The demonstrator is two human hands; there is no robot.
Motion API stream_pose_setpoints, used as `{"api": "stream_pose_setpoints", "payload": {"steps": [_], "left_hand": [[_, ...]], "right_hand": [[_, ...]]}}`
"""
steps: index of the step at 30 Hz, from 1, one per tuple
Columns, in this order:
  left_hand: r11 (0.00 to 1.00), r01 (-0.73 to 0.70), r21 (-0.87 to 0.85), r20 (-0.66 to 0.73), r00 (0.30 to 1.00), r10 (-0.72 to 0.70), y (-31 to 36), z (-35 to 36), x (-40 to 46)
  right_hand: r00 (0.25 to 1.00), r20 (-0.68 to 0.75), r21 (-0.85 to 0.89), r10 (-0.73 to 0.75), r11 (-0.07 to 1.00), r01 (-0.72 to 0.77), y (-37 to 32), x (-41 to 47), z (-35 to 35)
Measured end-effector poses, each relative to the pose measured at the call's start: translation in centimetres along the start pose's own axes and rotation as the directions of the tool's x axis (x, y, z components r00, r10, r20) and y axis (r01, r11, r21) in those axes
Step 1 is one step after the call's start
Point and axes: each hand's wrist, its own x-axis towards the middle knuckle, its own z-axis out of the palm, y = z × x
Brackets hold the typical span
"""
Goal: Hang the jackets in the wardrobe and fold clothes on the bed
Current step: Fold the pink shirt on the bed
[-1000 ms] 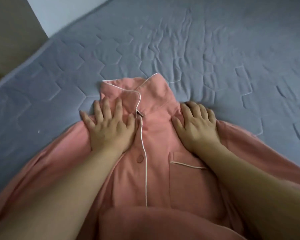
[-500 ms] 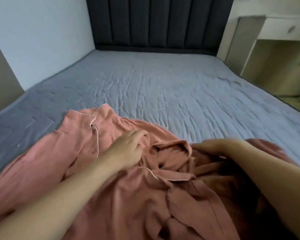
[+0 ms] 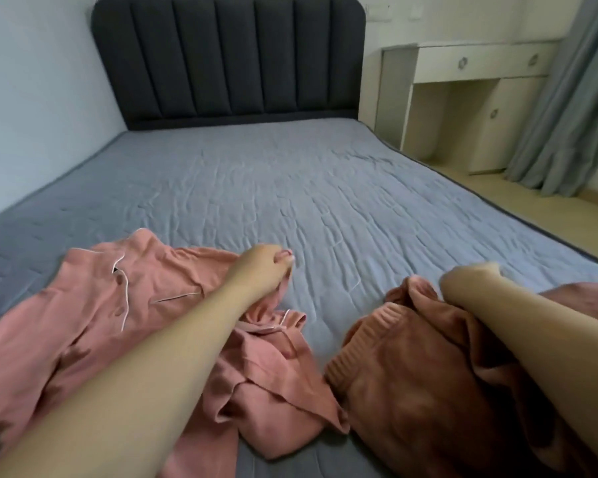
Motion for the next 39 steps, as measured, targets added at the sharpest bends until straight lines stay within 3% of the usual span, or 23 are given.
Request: {"api": "stream_pose_setpoints", "payload": {"steps": [2, 4, 6, 9, 11, 14, 15, 17, 18, 19, 20, 21, 22, 23, 24, 25, 26, 27, 29, 32, 33, 35, 39], "left_hand": [[0.958, 0.089, -0.273, -0.138, 0.982, -0.13, 0.0, -0.9, 0.5], [0.948, 0.071, -0.31, -0.199, 0.97, -0.137, -1.0, -1.7, 0.1], [0.936, 0.07, -0.344, -0.185, 0.973, -0.141, -2.6, -2.5, -0.9], [0.912, 0.085, -0.401, -0.152, 0.976, -0.158, -5.8, -3.3, -2.7], [0.888, 0.098, -0.449, -0.109, 0.981, -0.163, -7.3, -3.5, -3.6], [0.896, 0.11, -0.429, -0.058, 0.987, -0.149, -8.3, -3.1, -3.9], [0.914, 0.098, -0.394, -0.06, 0.99, -0.131, -8.1, -2.8, -3.5], [0.959, 0.039, -0.28, -0.128, 0.989, -0.077, -6.1, -1.8, -1.9], [0.974, 0.01, -0.225, -0.176, 0.983, -0.051, -4.3, -1.1, -0.7], [0.981, -0.028, -0.19, -0.192, 0.981, -0.01, -2.4, -0.3, 0.3], [0.986, -0.081, -0.148, -0.128, 0.99, 0.063, -0.4, 0.6, 1.3], [0.986, -0.149, -0.081, 0.016, 0.988, 0.15, 1.5, 1.7, 2.1], [0.978, -0.208, -0.01, 0.217, 0.954, 0.205, 3.2, 2.9, 2.6], [0.973, -0.23, 0.036, 0.387, 0.9, 0.198, 4.2, 4.2, 3.0], [0.975, -0.215, 0.053, 0.468, 0.868, 0.165, 4.7, 5.3, 3.2], [0.982, -0.183, 0.05, 0.448, 0.883, 0.141, 4.8, 6.1, 3.4], [0.989, -0.14, 0.049, 0.338, 0.934, 0.116, 4.6, 6.7, 3.9], [0.993, -0.095, 0.07, 0.179, 0.981, 0.081, 4.2, 7.0, 4.6], [0.991, 0.044, 0.125, -0.014, 0.999, -0.043, 2.5, 7.5, 6.5], [0.923, 0.26, 0.285, 0.246, 0.911, -0.332, -0.6, 8.4, 8.1], [0.896, 0.274, 0.35, 0.327, 0.861, -0.391, -1.3, 9.4, 8.1], [0.879, 0.252, 0.405, 0.36, 0.84, -0.407, -1.8, 11.5, 8.4], [0.914, 0.181, 0.362, 0.304, 0.904, -0.299, 0.2, 13.3, 11.7]], "right_hand": [[0.95, -0.28, 0.261, -0.138, 0.941, 0.214, -3.3, 1.6, -1.4], [0.916, -0.352, 0.616, -0.193, 0.689, 0.382, -8.2, 2.0, -3.4], [0.913, -0.138, 0.834, -0.383, 0.452, 0.316, -13.4, 1.6, -4.2], [0.764, 0.175, 0.714, -0.621, 0.615, 0.336, -19.2, 0.5, -2.9], [0.759, 0.174, 0.698, -0.628, 0.622, 0.355, -20.3, 0.8, -2.1], [0.774, 0.188, 0.942, -0.605, 0.335, 0.034, -17.6, 2.8, -2.9], [0.833, 0.143, 0.971, -0.535, 0.241, -0.012, -15.7, 3.9, -3.7], [0.971, -0.079, 0.985, -0.226, 0.132, 0.111, -10.9, 6.6, -5.6], [0.968, -0.25, 0.953, 0.001, 0.177, 0.246, -7.9, 7.7, -6.6], [0.872, -0.449, 0.864, 0.194, 0.342, 0.369, -4.8, 8.6, -7.2], [0.717, -0.643, 0.7, 0.269, 0.587, 0.407, -2.0, 9.5, -7.4], [0.561, -0.796, 0.474, 0.227, 0.81, 0.345, 0.4, 10.3, -7.0], [0.512, -0.854, 0.22, 0.087, 0.954, 0.206, 2.3, 11.1, -6.3], [0.583, -0.809, -0.017, -0.077, 0.994, 0.108, 3.4, 11.9, -5.1], [0.731, -0.654, -0.166, -0.195, 0.98, 0.112, 3.7, 12.4, -3.8], [0.872, -0.433, -0.175, -0.226, 0.971, 0.165, 3.5, 13.1, -2.4], [0.953, -0.22, -0.08, -0.209, 0.977, 0.196, 2.8, 13.7, -1.2], [0.973, -0.114, 0.063, -0.199, 0.976, 0.207, 2.0, 14.4, -0.5], [0.977, -0.168, 0.406, -0.13, 0.894, 0.188, 0.6, 16.1, -0.2], [0.982, -0.117, 0.81, 0.151, 0.586, 0.006, -1.8, 18.6, 0.1], [0.972, -0.051, 0.857, 0.231, 0.509, -0.077, -2.4, 19.3, 0.5], [0.941, 0.003, 0.826, 0.337, 0.529, -0.193, -3.3, 20.0, 2.0], [0.874, -0.358, 0.806, 0.33, 0.581, 0.111, -2.8, 22.2, 3.2]]}}
